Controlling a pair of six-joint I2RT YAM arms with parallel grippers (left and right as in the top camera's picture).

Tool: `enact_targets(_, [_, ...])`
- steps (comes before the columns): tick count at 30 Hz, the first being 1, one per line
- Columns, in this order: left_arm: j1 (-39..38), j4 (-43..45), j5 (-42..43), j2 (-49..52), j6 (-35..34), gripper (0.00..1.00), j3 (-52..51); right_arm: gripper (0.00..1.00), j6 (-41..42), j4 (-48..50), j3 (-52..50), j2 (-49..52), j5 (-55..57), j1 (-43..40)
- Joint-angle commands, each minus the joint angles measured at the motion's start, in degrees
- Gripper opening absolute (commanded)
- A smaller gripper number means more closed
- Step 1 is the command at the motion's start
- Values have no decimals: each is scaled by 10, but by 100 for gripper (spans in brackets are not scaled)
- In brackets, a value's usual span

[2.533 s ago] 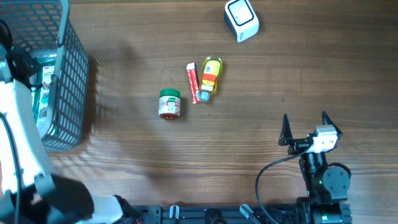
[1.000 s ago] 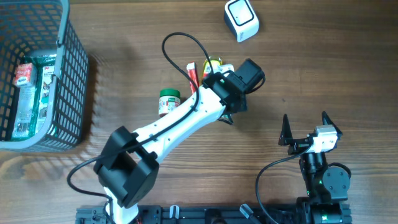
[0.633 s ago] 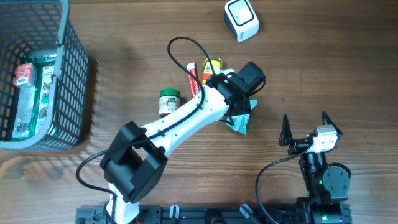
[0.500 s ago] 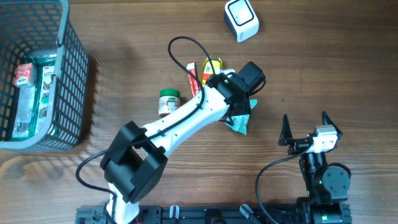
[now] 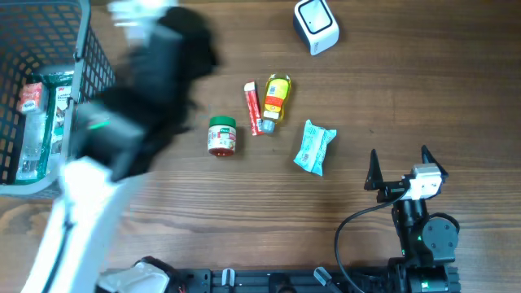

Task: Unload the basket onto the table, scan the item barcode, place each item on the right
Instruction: 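Release the wipes pack and return the left gripper to the basket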

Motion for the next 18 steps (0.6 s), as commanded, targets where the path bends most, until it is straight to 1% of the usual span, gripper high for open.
enact_targets(1, [128, -19, -38, -16, 23, 75, -3, 100, -10, 3, 0, -2, 11, -2])
enact_targets(4, [236, -30, -38, -16, 26, 76, -3, 100, -10, 3, 0, -2, 11, -2])
enact_targets(8, [332, -39, -38, 6, 27, 77, -3, 100, -10, 3, 0, -2, 11, -2])
enact_targets(12, [390, -39, -38, 51, 52, 77, -4, 100, -10, 3, 0, -2, 11, -2])
enact_targets(15, [419, -39, -37, 93, 67, 77, -4, 100, -10, 3, 0, -2, 11, -2])
enact_targets(16, [427, -39, -29, 107, 71, 77, -4, 100, -10, 3, 0, -2, 11, -2])
enact_targets(18, [447, -31, 32, 139, 111, 76, -4, 100, -10, 3, 0, -2, 11, -2])
